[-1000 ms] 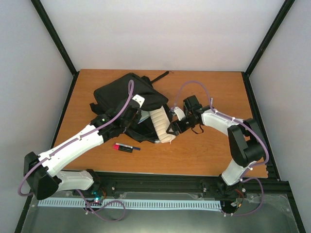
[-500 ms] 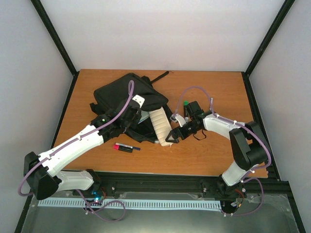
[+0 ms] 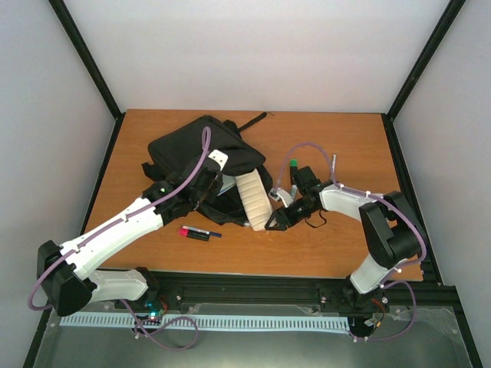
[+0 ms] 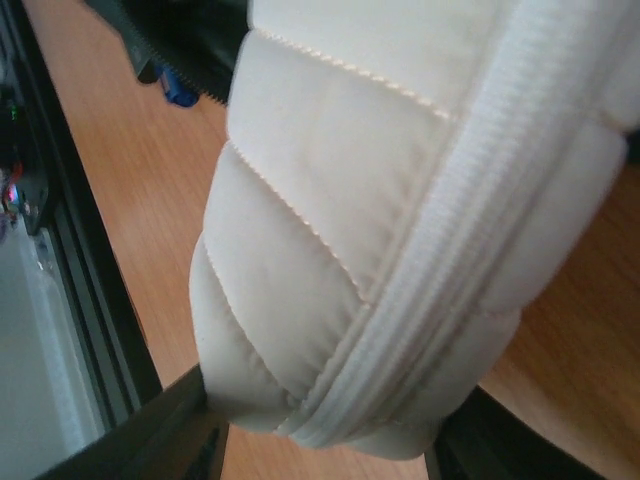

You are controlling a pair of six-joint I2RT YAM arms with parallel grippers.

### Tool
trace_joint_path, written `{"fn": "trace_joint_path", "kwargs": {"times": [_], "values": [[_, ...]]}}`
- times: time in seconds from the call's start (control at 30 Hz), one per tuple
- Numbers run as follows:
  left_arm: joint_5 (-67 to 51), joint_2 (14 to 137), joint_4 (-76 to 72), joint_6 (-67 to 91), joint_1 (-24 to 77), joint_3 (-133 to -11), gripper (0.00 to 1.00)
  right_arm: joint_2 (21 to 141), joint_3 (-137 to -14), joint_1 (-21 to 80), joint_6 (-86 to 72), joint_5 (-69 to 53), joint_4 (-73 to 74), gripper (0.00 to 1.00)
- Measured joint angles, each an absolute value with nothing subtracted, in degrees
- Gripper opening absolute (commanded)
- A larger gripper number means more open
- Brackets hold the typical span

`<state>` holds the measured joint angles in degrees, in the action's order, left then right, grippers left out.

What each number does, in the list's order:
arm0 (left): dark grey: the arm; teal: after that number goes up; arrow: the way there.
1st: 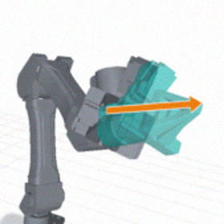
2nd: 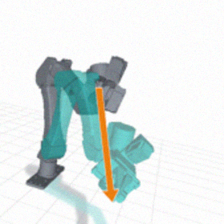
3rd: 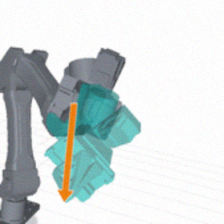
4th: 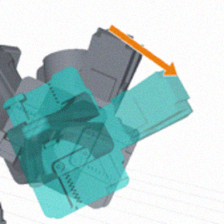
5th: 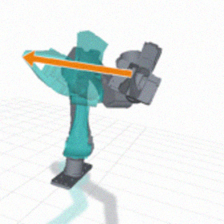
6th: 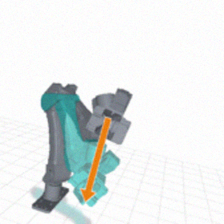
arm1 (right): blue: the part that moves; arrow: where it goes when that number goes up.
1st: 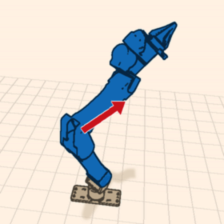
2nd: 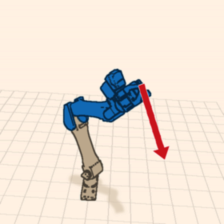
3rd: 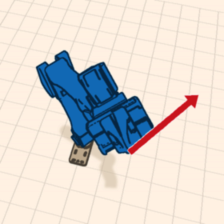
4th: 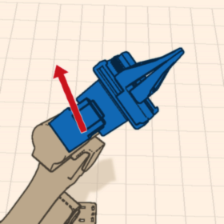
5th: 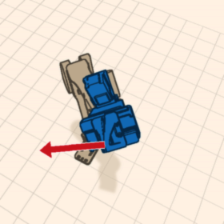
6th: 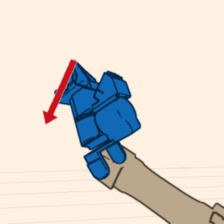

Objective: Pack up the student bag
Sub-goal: Place the stationery in the student bag.

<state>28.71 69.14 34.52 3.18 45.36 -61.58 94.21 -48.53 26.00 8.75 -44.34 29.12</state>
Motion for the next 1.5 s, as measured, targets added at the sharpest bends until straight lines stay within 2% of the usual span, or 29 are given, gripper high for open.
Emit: {"fn": "trace_joint_path", "kwargs": {"times": [0.07, 0.13, 0.33, 0.47, 0.8, 0.9, 0.93, 1.3, 1.4, 1.43, 1.47, 1.5], "values": [[28.71, 69.14, 34.52, 3.18, 45.36, -61.58, 0.01, 93.89, -48.82, 26.06, 8.4, -44.23, 28.69, 0.19], [28.71, 69.14, 34.52, 3.18, 45.36, -61.58, 0.01, 93.45, -49.65, 26.13, 8.51, -44.18, 28.67, 0.04], [28.67, 69.12, 34.44, 3.18, 45.36, -61.58, 0.01, 94.0, -57.43, 26.28, 8.25, -45.19, 30.02, 0.03], [28.42, 68.47, 34.22, 3.18, 45.36, -61.32, 0.01, 98.65, -63.48, 27.05, 8.82, -48.93, 32.56, 0.03], [26.98, 64.6, 32.91, 3.11, 45.36, -59.09, 0.01, 107.94, -69.21, 30.59, 8.8, -56.23, 34.72, 0.04], [26.98, 64.6, 32.8, 3.09, 45.36, -59.07, 0.01, 108.92, -70.83, 30.85, 8.03, -55.86, 34.02, 0.09], [26.96, 64.6, 32.71, 3.07, 45.36, -59.07, 0.01, 108.92, -71.11, 30.85, 7.42, -55.07, 33.1, 0.16], [26.7, 64.6, 31.7, 2.79, 45.36, -59.07, 0.01, 108.4, -69.6, 30.83, 4.27, -51.0, 23.03, 0.61], [26.55, 64.6, 31.7, 2.74, 45.36, -59.07, 0.01, 105.27, -66.83, 30.85, 7.81, -48.53, 24.64, 0.66], [26.48, 64.6, 31.73, 2.74, 45.36, -59.07, 0.01, 104.36, -66.28, 30.85, 8.27, -47.97, 25.19, 0.87], [26.46, 64.6, 31.73, 2.74, 45.36, -59.07, 0.01, 102.72, -65.3, 30.85, 9.43, -46.94, 25.56, 0.98], [26.41, 64.6, 31.73, 2.74, 45.36, -59.07, 0.01, 100.84, -64.31, 30.85, 10.26, -45.95, 26.15, 1.0]]}}
